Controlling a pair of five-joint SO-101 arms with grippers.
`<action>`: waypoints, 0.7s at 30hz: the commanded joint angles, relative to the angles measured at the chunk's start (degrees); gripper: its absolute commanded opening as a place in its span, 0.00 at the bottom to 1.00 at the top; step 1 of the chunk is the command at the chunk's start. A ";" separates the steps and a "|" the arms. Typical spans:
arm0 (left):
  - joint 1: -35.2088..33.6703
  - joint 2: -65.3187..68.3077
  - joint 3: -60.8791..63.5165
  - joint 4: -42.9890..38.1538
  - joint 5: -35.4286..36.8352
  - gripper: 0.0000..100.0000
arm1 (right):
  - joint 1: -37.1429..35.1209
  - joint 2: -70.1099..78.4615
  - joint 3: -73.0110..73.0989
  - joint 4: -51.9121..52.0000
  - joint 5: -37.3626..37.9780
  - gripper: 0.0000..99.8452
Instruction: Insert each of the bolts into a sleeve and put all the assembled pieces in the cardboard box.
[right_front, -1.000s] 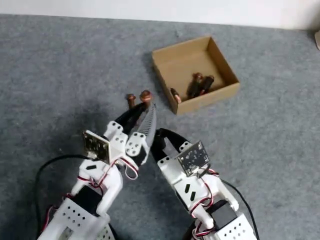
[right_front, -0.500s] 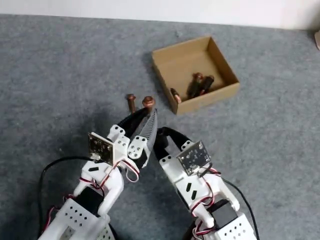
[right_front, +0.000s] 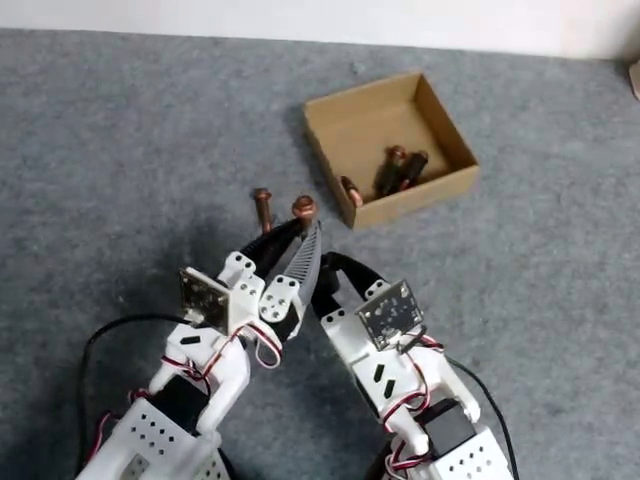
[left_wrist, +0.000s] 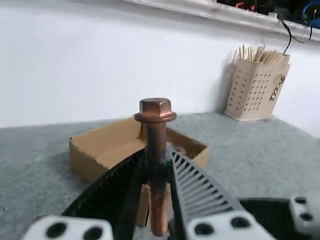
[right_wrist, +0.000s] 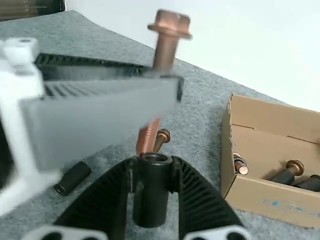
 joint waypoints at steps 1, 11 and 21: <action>0.57 -6.99 -2.95 -1.41 5.80 0.01 | 0.48 -0.92 -1.45 -0.66 0.79 0.00; 0.31 -16.92 1.45 6.68 9.49 0.01 | 1.63 -0.92 -1.45 -0.48 0.70 0.00; -1.45 -16.92 1.54 10.37 18.64 0.01 | 2.15 -0.92 -4.79 -0.40 -3.34 0.00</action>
